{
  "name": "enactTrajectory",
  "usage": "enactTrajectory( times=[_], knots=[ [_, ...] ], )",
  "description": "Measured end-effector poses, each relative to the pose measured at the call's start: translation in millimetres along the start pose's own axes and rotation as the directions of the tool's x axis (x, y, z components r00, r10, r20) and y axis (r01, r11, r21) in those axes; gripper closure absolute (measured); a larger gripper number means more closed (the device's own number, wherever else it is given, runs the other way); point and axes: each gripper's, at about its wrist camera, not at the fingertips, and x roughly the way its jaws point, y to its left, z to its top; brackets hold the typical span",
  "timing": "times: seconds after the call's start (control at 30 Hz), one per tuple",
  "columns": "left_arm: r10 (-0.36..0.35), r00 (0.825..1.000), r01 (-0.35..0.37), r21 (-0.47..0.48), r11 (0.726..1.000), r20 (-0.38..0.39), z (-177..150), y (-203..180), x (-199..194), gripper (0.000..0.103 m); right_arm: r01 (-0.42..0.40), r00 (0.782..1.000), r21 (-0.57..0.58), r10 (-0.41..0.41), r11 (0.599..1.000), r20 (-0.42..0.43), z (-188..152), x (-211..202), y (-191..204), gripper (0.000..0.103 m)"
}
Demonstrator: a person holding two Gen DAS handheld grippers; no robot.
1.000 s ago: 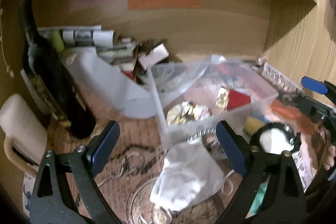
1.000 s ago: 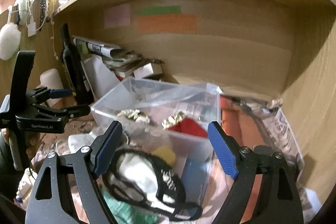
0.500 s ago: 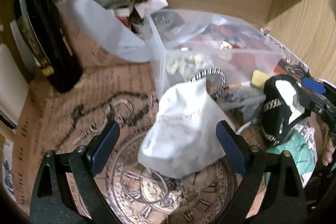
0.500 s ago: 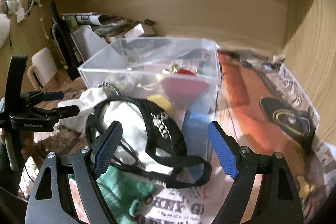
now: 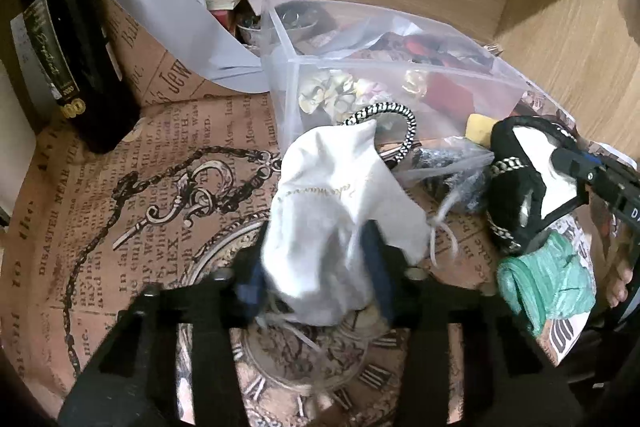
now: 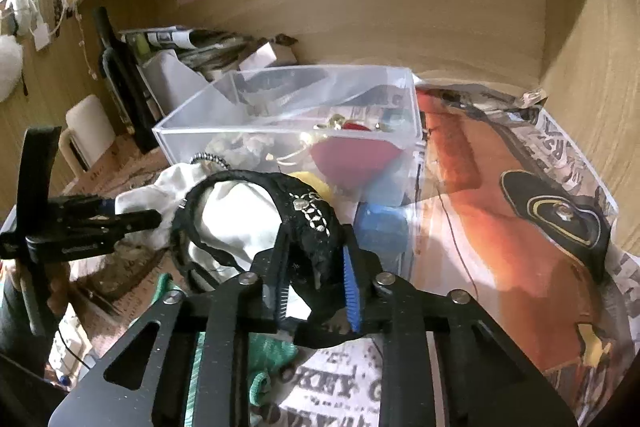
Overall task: Organize soft objects
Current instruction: 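Grasp the white cloth with the left gripper while the right gripper grasps the black eye mask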
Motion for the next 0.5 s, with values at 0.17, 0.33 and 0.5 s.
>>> enactTrajectory(
  times=[0.17, 0.33, 0.5],
  knots=[
    [0.036, 0.998, -0.036, 0.006, 0.999, 0.046, 1, -1, -19, 0.086, -0.001, 0.998, -0.002, 0.001, 1.0, 0.056, 7, -14, 1, 0.086],
    [0.057, 0.991, -0.06, 0.022, 0.998, 0.12, 4, -6, -45, 0.087, 0.006, 0.992, -0.002, -0.006, 1.0, 0.127, 18, -30, 5, 0.087],
    [0.054, 0.982, -0.062, 0.035, 0.998, 0.179, 8, -9, -67, 0.087, 0.008, 0.981, -0.002, -0.008, 1.0, 0.193, 30, -45, 8, 0.087]
  ],
)
